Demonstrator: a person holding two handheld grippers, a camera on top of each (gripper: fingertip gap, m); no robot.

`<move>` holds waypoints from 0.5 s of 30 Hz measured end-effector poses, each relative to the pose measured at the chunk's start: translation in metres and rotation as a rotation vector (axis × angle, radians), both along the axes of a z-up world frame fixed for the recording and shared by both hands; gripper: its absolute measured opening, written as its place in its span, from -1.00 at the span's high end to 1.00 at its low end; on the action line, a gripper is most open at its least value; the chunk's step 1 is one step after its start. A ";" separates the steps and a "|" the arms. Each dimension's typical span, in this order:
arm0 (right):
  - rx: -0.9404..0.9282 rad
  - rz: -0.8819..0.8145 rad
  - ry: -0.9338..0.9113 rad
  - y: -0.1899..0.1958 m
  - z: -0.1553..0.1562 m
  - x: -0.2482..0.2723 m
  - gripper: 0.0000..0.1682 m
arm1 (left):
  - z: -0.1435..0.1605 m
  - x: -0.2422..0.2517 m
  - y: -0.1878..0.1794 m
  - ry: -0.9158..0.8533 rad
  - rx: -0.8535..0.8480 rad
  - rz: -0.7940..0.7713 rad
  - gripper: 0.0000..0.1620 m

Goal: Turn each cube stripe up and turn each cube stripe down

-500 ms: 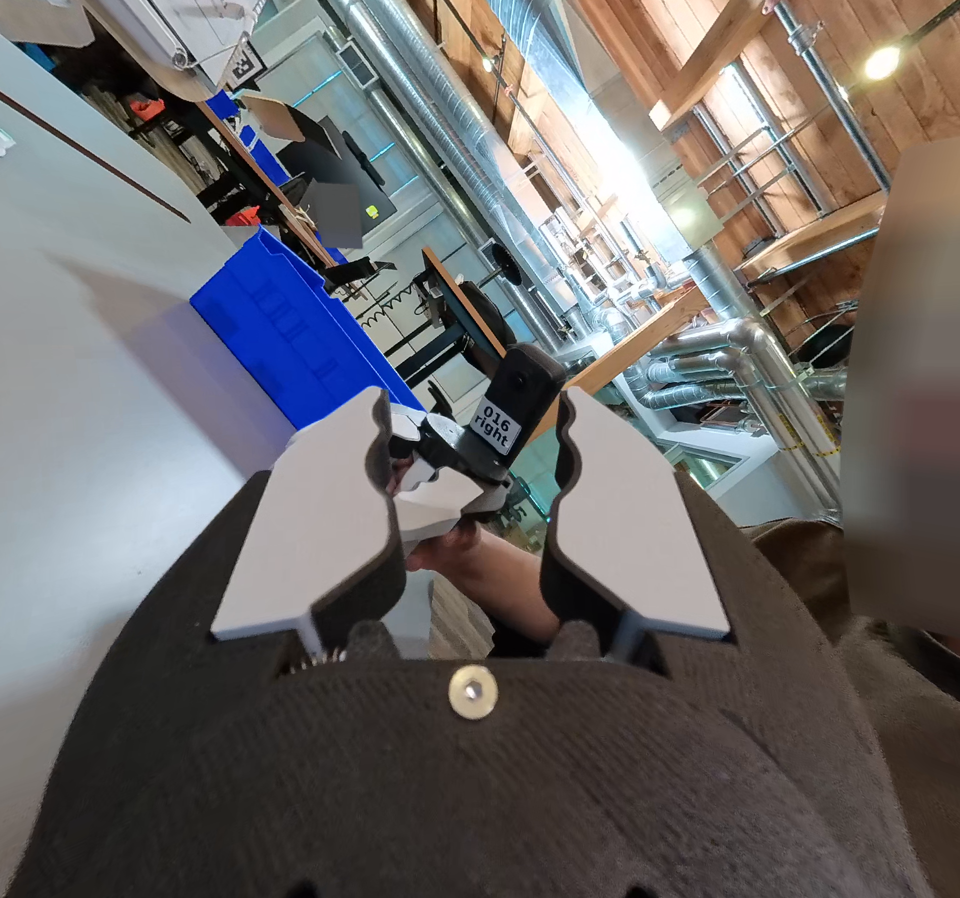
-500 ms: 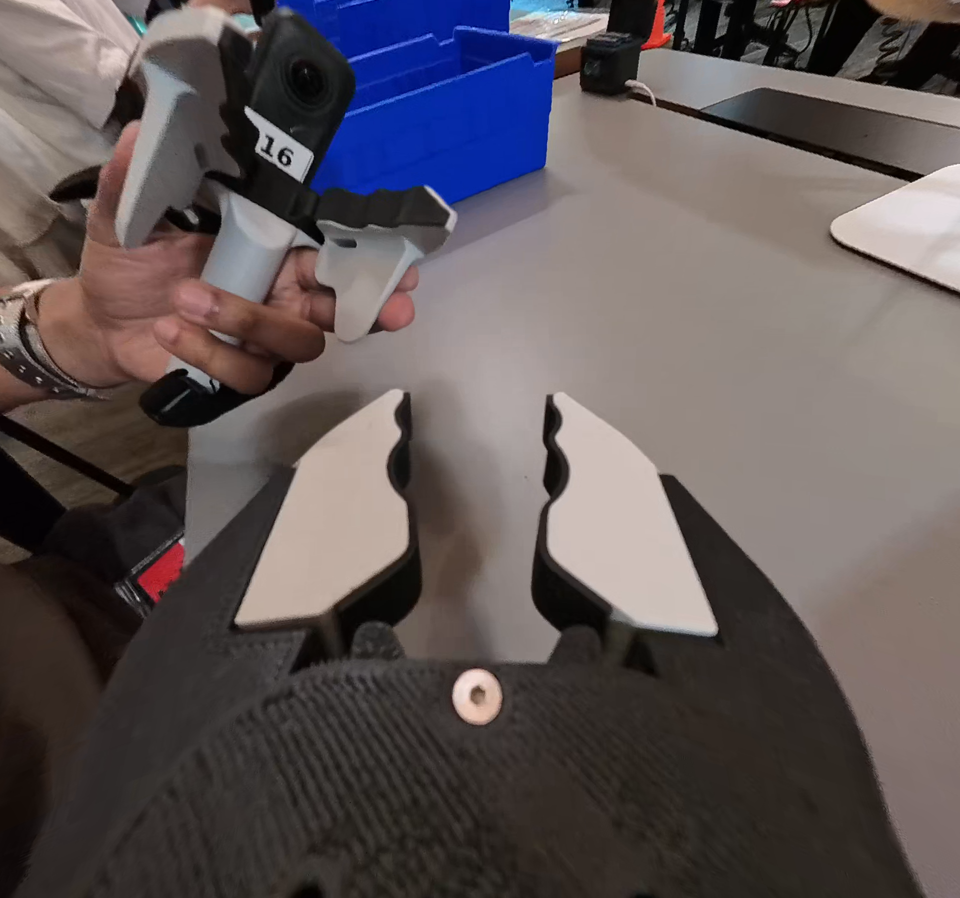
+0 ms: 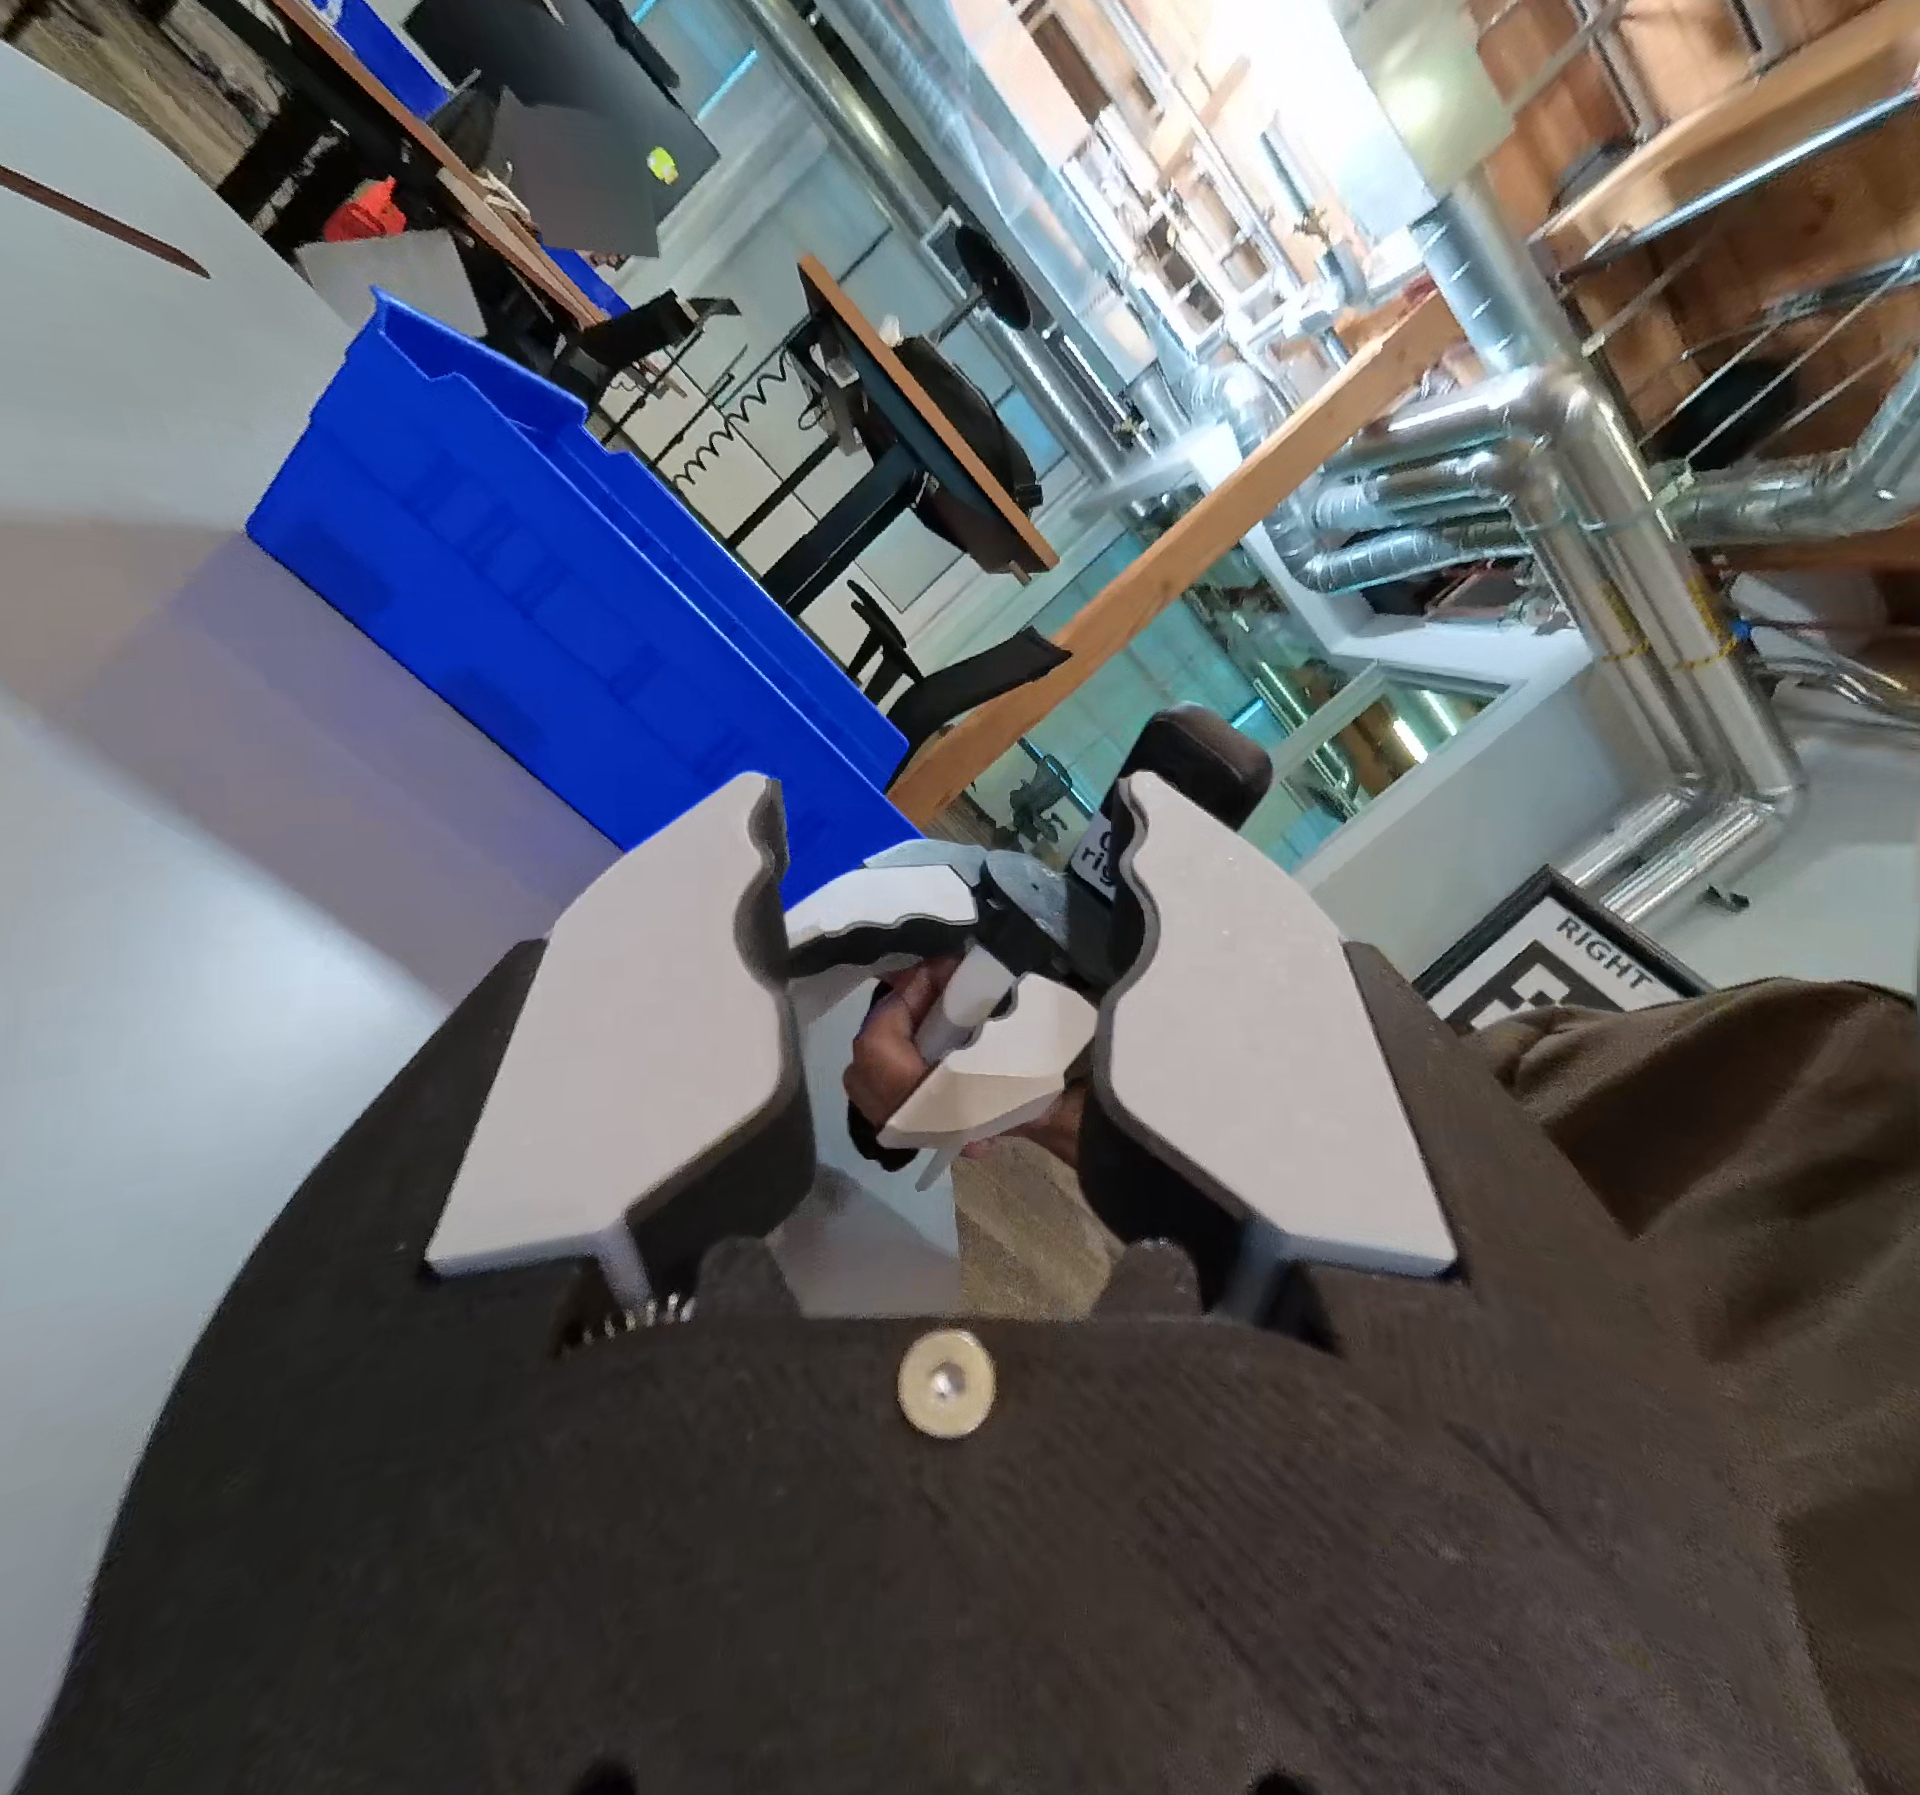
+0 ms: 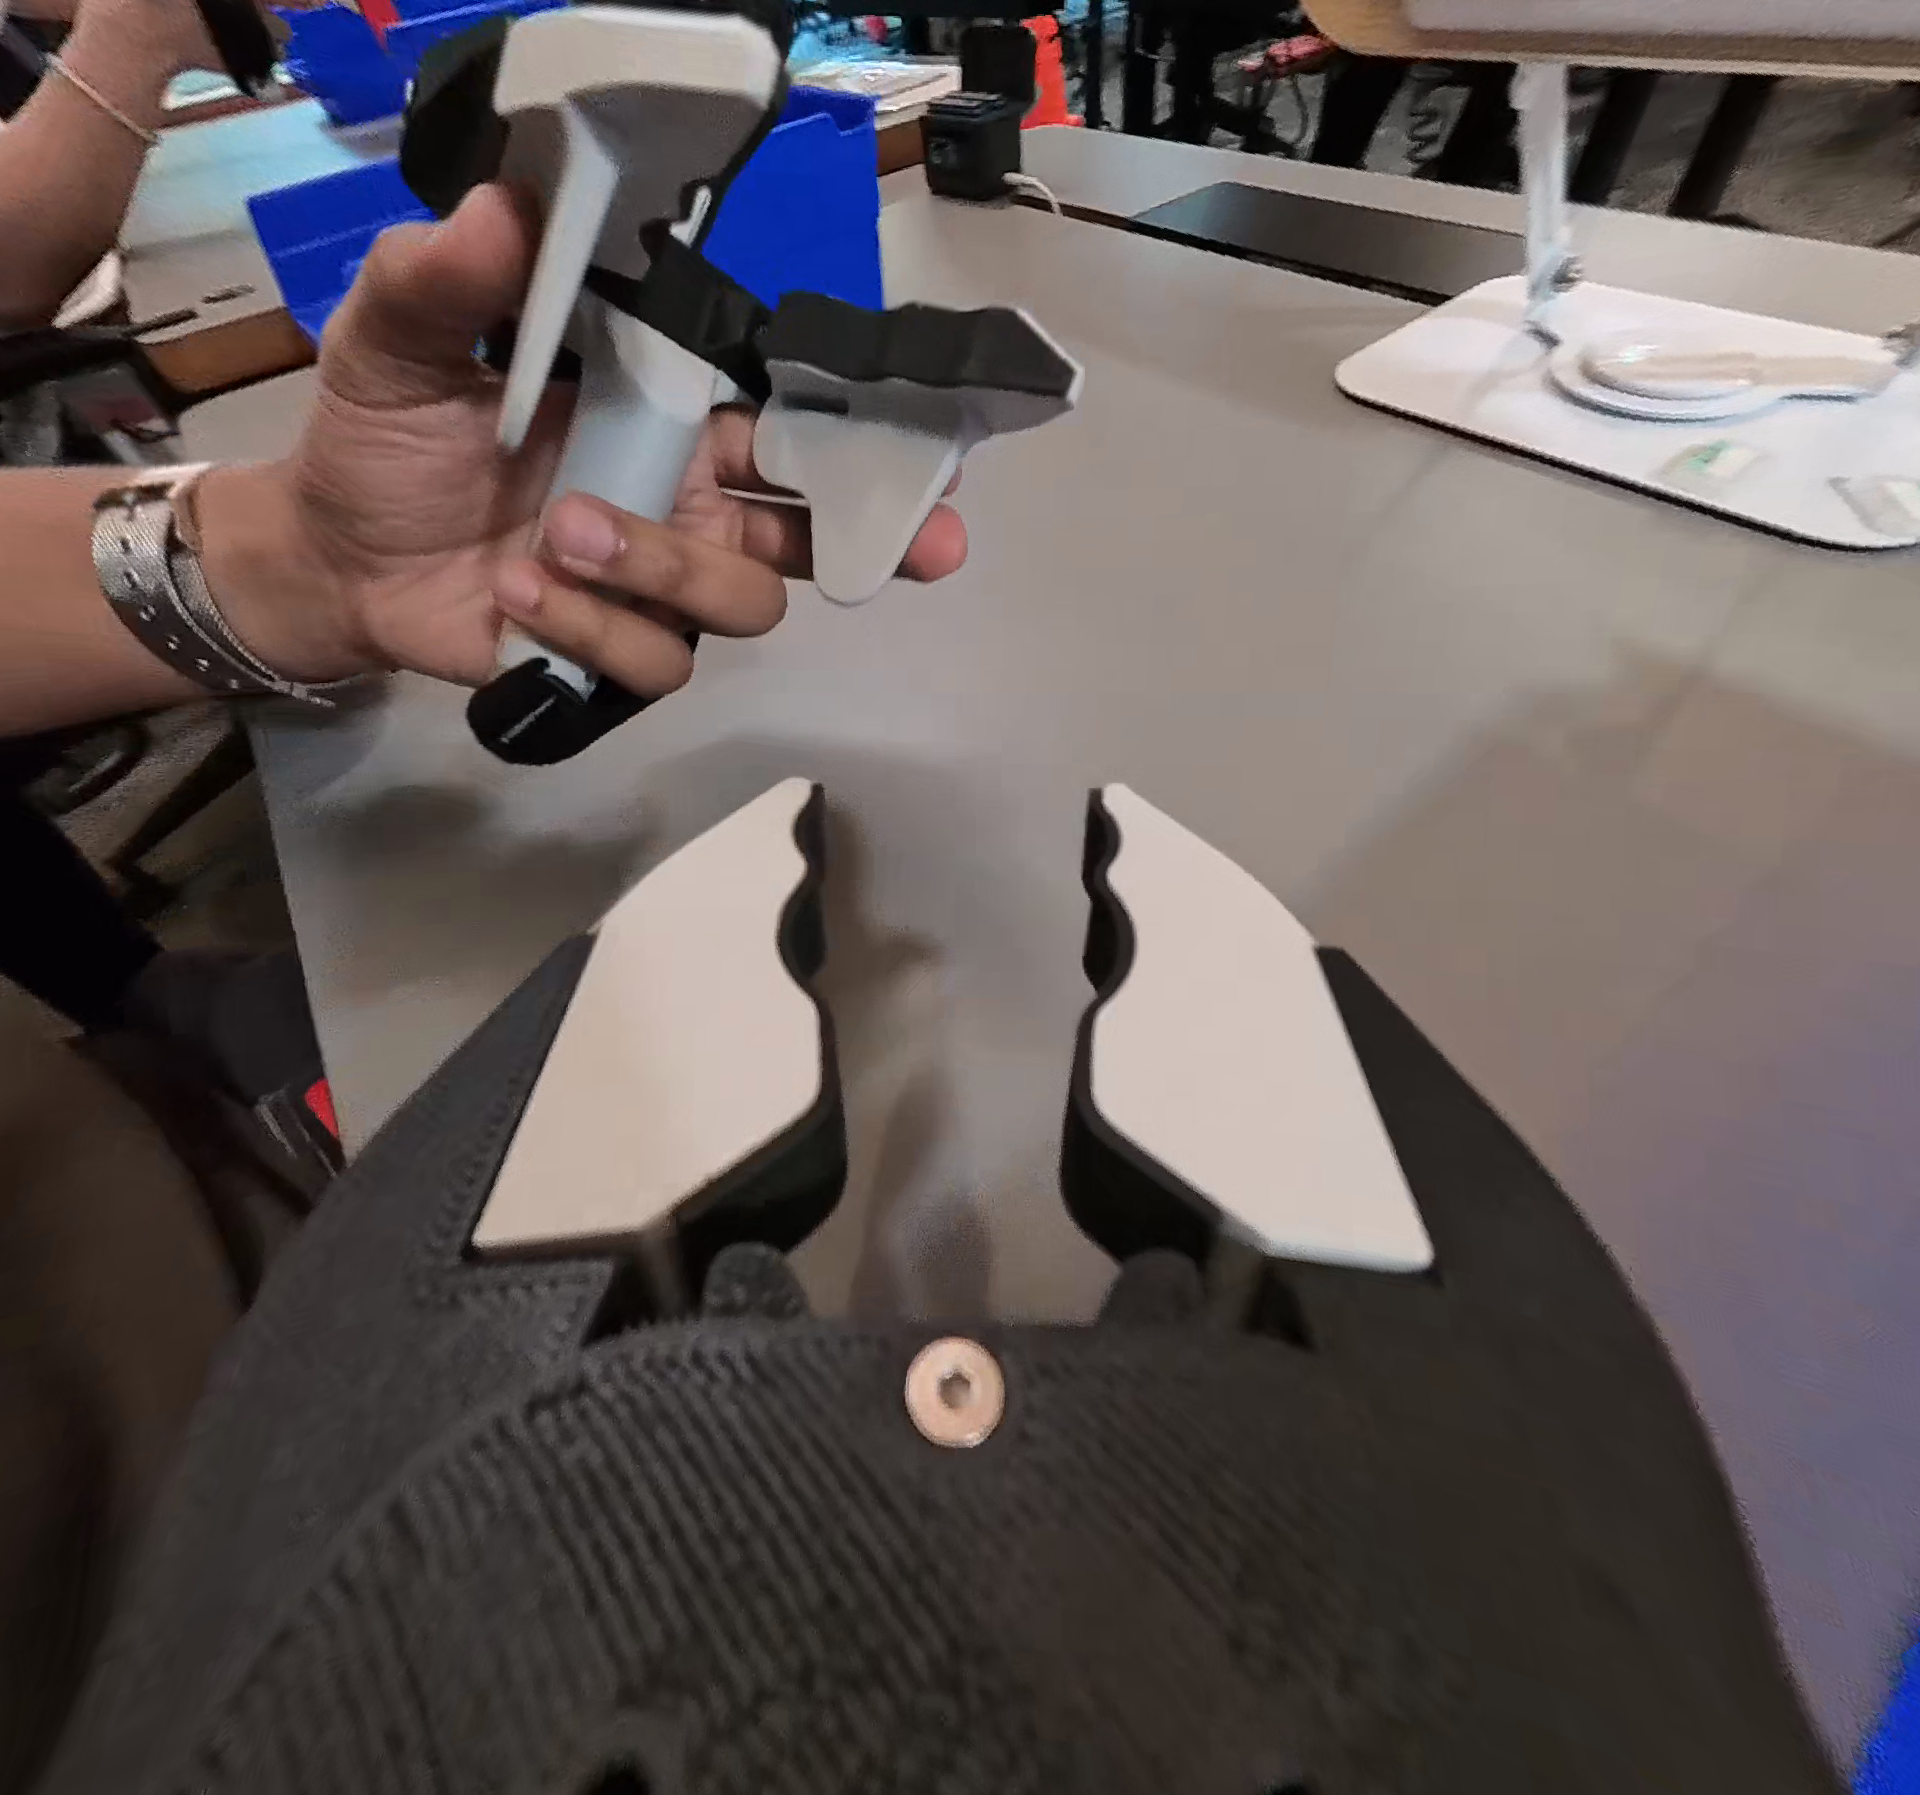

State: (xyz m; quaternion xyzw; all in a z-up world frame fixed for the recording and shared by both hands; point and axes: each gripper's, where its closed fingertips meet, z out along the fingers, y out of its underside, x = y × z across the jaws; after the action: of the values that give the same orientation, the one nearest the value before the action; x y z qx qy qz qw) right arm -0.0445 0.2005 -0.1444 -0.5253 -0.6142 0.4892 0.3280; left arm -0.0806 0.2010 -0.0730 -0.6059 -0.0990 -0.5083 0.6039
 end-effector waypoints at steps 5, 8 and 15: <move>0.036 -0.071 -0.016 0.015 -0.006 0.015 0.43 | 0.000 0.014 0.019 -0.045 -0.003 -0.077 0.28; 0.049 -0.101 -0.025 0.021 -0.009 0.022 0.44 | 0.001 0.019 0.026 -0.078 -0.004 -0.108 0.28; 0.063 -0.109 -0.010 0.022 -0.006 0.023 0.45 | 0.000 0.030 0.026 -0.053 -0.007 -0.146 0.27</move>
State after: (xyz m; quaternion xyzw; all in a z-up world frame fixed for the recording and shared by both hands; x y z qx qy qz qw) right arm -0.0211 0.2226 -0.1501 -0.5497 -0.6014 0.4485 0.3674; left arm -0.0506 0.2271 -0.0728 -0.5997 -0.0723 -0.5666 0.5604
